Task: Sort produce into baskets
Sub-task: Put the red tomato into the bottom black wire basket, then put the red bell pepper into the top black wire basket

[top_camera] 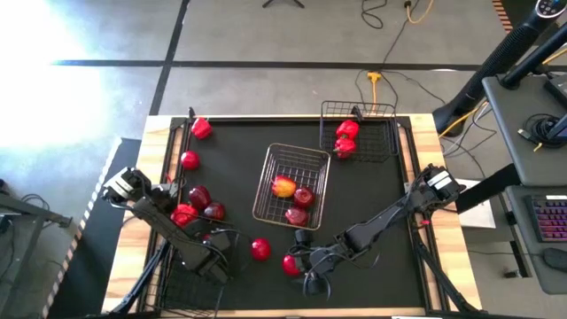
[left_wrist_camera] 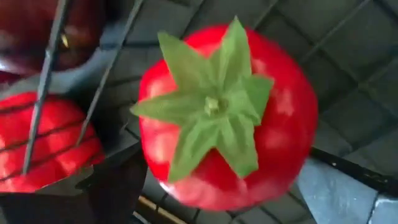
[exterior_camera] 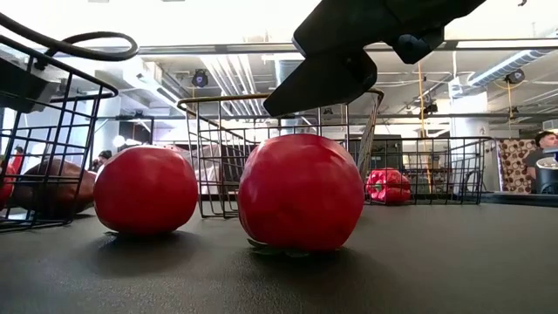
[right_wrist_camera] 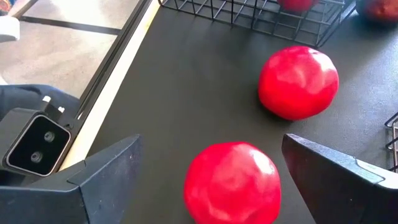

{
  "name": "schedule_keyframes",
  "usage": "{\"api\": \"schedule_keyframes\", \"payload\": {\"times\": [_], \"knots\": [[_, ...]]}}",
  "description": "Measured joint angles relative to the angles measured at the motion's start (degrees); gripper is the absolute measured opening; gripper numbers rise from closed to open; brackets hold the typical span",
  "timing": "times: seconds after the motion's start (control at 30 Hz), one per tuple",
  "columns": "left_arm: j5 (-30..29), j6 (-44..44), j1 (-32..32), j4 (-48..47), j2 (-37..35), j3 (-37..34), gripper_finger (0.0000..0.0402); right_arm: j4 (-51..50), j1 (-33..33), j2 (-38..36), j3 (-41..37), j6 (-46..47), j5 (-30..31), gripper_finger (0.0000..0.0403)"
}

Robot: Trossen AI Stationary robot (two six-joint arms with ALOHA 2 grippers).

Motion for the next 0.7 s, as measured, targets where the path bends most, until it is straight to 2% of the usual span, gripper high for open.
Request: {"api": "schedule_keyframes", "payload": {"times": [0.2, 0.37, 0.5, 0.63, 0.7], "knots": [[3.85, 0.53, 0.19, -5.86, -0.02, 3.3, 0.0361, 0.0, -0.4, 0.0, -0.03, -0.21, 0.05, 0.0379], [2.52, 3.4, 0.82, -16.51, -0.56, 12.95, 0.0361, 0.16, -0.42, 0.02, -0.03, 0.17, 0.07, 0.0379], [-8.82, 5.19, 3.0, -24.05, -1.06, 22.73, 0.0361, 1.14, -0.42, 0.02, -0.08, -0.18, 0.17, 0.0379], [-22.31, 10.4, 6.74, -23.66, -2.11, 30.43, 0.0361, 2.13, -0.59, 0.02, -0.08, -0.39, 0.17, 0.0379], [-27.23, 14.92, 9.37, -23.33, -2.24, 32.88, 0.0361, 2.24, -0.57, 0.02, -0.08, -0.35, 0.08, 0.0379]]}}
